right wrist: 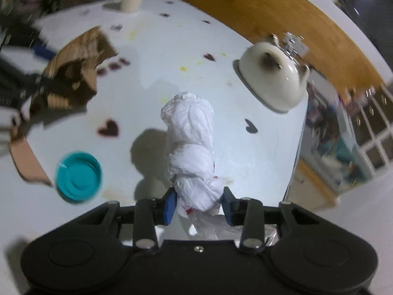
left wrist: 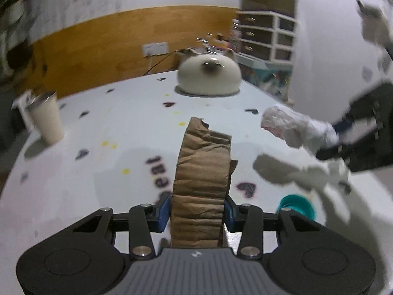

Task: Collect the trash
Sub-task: 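Lift the brown cardboard and white plastic bundle with both tools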

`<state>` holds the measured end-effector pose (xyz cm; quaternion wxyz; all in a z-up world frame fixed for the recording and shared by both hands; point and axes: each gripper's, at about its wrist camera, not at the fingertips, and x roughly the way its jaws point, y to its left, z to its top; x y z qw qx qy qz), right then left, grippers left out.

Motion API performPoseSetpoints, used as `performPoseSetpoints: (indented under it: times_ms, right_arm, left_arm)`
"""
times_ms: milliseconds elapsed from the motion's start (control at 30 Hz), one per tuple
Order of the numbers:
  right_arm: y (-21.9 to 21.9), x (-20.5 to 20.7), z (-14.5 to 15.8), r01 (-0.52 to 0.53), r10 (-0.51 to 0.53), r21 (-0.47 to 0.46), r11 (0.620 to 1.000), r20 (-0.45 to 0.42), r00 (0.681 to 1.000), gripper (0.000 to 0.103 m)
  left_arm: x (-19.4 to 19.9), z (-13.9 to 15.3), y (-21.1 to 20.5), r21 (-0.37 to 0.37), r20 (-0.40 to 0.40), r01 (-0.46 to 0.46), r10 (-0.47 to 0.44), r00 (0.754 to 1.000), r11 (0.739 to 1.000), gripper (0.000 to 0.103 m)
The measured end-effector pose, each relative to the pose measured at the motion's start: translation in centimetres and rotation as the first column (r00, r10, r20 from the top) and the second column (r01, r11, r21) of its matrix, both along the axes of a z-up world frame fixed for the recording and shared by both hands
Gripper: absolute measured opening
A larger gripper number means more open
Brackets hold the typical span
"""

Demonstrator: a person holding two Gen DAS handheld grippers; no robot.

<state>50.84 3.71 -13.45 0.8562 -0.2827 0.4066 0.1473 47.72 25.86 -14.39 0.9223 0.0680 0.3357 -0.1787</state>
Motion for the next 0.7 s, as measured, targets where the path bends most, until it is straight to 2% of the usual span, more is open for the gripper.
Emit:
performPoseSetpoints:
  times_ms: [200,400,500,700]
  right_arm:
    - [-0.6,-2.3,2.2,0.097,-0.097,0.143,0.985,-0.006,0.995,0.04]
    - [-0.9,-5.8,4.6,0.14,-0.144,0.225,0.964,0.0,0.99,0.04]
    - [-1.2,-7.6,5.9,0.153,-0.161,0.237,0.959,0.014,0.987,0.04]
    - [-2.6,-11.4,8.4,0.215,-0.228,0.308,0.927,0.006,0.974,0.04]
  left_arm:
    - [-2.8,2.1,0.5,-0.103,-0.043,-0.104,0.1,0.994,0.989,0.044]
    - [-6.0,4.9,-0.5,-0.13,-0.041,-0.132,0.128,0.991,0.983,0.044]
    - [-7.7,6.2,-1.0,-0.147,-0.05,-0.149,0.144,0.988,0.978,0.044]
    - [-11.4,8.2,-2.3,-0.141,-0.054,-0.162,0.156,0.986,0.977,0.044]
